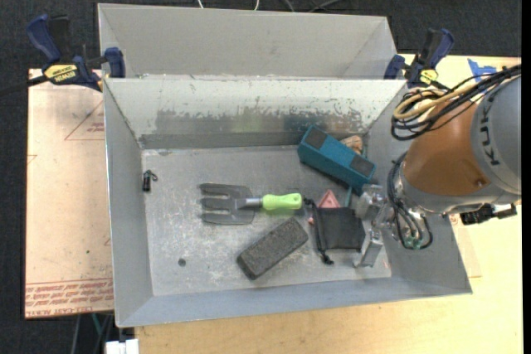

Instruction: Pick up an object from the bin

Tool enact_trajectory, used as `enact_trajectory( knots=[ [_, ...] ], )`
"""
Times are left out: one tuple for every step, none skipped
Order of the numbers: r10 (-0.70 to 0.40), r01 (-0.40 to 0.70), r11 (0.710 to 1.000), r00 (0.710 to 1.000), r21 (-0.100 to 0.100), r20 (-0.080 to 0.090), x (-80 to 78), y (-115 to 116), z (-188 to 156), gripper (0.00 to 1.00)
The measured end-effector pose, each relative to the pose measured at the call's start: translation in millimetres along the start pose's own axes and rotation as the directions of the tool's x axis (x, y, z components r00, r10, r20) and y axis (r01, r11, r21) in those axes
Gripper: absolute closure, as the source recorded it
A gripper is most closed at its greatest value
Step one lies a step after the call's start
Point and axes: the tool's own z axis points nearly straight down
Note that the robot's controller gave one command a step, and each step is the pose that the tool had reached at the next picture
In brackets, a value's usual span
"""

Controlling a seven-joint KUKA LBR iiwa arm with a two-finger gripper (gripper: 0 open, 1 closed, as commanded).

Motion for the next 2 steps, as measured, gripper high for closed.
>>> enact_trajectory(
  knots=[
    [-0.046, 0.046, 0.999, 0.999, 0.0, 0.003, 15.8, 14.9, 0.1, 1.0],
    [-0.045, 0.045, 0.999, 0.999, 0.0, 0.002, 15.9, 14.8, -1.0, 1.0]
  ],
)
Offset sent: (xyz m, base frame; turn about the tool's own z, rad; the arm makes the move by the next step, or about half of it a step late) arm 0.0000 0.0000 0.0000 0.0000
